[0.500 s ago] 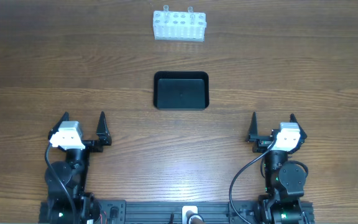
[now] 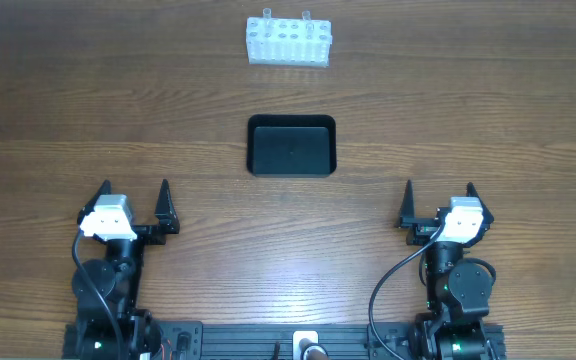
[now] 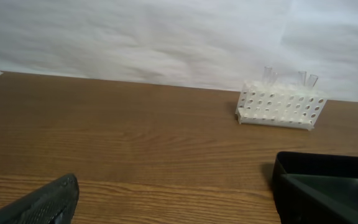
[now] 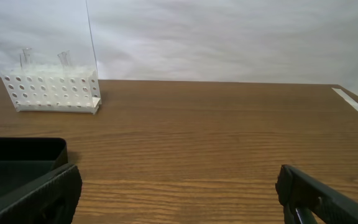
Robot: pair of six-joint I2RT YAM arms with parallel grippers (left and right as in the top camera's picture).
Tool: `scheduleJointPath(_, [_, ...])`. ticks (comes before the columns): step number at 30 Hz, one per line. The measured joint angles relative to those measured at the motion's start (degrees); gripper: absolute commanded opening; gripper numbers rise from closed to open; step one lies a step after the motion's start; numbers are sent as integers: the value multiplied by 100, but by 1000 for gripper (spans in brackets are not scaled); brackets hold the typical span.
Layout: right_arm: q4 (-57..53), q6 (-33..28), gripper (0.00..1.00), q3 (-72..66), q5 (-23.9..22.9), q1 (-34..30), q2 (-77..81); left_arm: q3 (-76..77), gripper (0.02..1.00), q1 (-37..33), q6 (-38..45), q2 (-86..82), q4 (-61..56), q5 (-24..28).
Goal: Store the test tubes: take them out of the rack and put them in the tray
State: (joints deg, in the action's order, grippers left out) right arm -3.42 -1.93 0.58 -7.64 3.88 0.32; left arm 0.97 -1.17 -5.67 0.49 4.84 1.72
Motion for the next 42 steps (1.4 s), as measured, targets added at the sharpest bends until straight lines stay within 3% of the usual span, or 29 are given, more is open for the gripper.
scheduleJointPath(37, [0,2,991,0,0,0,0,0,998,0,0,0,-17,2])
scheduleJointPath(42, [4,0,991,0,-20,-11,13,-2,998,-52,-175,1355,-2944,190])
